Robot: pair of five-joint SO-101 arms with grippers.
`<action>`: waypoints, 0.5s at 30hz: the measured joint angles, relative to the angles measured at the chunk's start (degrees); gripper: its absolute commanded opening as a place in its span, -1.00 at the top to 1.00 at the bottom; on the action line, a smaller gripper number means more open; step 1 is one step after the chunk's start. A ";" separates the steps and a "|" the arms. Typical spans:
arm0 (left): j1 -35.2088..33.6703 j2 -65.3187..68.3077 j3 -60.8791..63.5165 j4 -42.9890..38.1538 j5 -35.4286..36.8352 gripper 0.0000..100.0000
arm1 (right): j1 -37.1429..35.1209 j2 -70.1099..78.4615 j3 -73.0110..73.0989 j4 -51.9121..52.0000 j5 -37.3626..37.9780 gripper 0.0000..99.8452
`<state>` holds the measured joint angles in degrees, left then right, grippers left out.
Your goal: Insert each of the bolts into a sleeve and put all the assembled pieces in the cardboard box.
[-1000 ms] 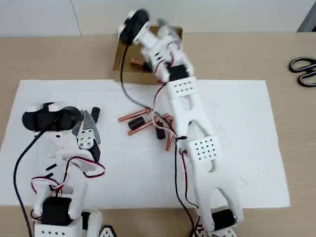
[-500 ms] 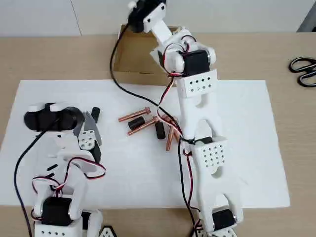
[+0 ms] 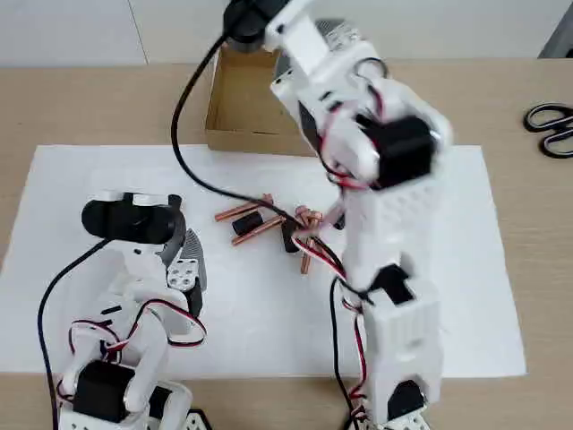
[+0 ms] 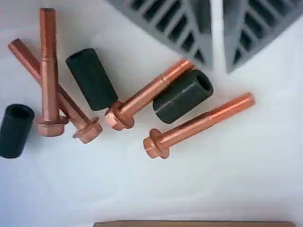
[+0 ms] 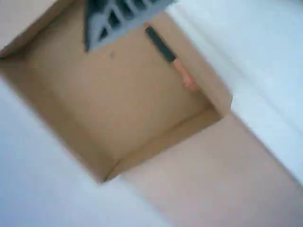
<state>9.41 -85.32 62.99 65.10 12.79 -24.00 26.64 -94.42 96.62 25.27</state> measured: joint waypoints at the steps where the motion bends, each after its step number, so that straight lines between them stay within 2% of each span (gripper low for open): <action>1: 0.09 0.00 0.00 0.00 0.00 0.99 | 0.00 -2.46 0.00 0.00 0.00 0.64; 7: 0.09 0.00 0.00 0.00 0.00 0.99 | 0.44 -17.58 -0.09 0.00 0.09 0.64; 15: 0.09 0.00 0.00 0.00 0.00 0.99 | 13.80 -34.37 9.32 0.00 0.35 0.64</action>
<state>9.49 -85.32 62.99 65.10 12.79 -10.20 -7.74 -85.10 96.62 25.63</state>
